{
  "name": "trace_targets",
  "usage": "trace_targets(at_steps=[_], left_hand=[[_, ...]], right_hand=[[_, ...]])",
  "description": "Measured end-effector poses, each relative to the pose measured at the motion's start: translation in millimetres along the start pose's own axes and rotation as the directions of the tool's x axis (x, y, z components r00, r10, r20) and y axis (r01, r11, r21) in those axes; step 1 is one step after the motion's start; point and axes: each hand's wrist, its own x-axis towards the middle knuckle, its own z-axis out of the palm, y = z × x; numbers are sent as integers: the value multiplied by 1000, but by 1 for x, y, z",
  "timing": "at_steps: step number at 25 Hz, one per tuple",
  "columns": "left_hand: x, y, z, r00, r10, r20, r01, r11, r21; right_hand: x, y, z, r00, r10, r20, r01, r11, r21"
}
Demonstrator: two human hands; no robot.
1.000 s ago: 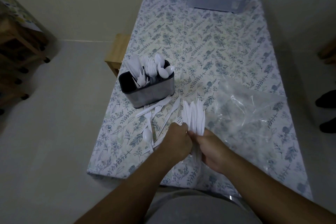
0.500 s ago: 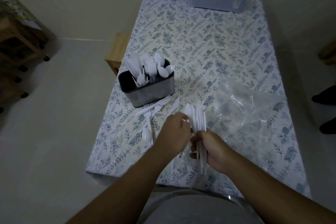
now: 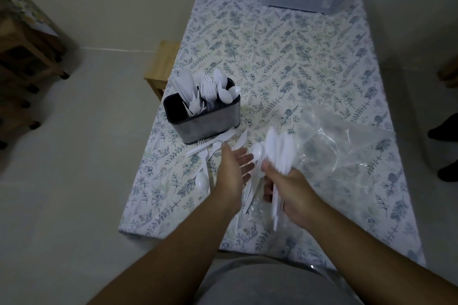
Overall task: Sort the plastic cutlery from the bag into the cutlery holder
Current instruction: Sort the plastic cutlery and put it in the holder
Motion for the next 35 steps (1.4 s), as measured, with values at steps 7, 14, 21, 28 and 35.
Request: trace_targets(at_steps=[7, 14, 21, 28, 35], left_hand=[[-17, -21, 18, 930, -359, 77, 340, 764, -548], [18, -5, -39, 917, 362, -164, -176, 741, 648], [69, -9, -51, 905, 419, 74, -126, 98, 987], [60, 4, -42, 853, 516, 81, -215, 205, 955], [-13, -18, -24, 825, 472, 311, -525, 435, 732]], right_hand=[[-5, -22, 28, 991, -99, -91, 125, 931, 343], [7, 4, -9, 956, -101, -275, 53, 983, -177], [18, 40, -26, 972, -208, -105, 105, 791, -603], [23, 28, -28, 996, -83, -30, 60, 888, -457], [21, 10, -5, 998, -53, -30, 51, 996, -78]])
